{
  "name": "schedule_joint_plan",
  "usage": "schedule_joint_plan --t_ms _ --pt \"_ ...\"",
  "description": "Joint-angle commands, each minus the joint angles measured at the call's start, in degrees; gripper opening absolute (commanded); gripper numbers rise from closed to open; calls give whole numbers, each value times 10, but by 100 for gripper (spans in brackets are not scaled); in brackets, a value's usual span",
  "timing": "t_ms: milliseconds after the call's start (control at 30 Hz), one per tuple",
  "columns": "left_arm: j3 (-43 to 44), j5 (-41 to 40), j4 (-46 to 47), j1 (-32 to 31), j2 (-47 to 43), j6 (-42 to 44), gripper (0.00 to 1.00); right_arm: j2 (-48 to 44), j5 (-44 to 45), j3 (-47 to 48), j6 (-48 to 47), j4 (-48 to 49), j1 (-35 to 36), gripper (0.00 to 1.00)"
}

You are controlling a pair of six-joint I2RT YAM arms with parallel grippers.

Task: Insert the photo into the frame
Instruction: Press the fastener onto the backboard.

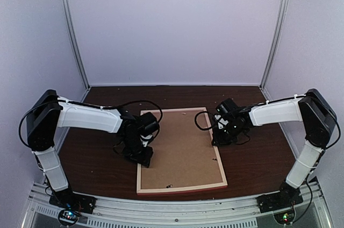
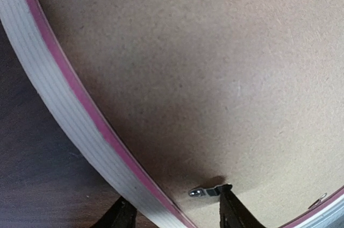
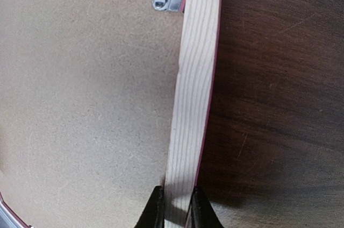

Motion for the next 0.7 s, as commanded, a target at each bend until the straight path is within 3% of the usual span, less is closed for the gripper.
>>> schedule_joint_plan --t_ms 0,300,667 --pt "6 -24 45 10 35 6 52 40 10 -30 -24 -28 1 2" --pt "0 -24 68 18 45 -1 47 43 11 -25 -27 -31 2 2" --pt "6 -24 78 21 54 -6 55 43 11 -25 -28 -32 1 2"
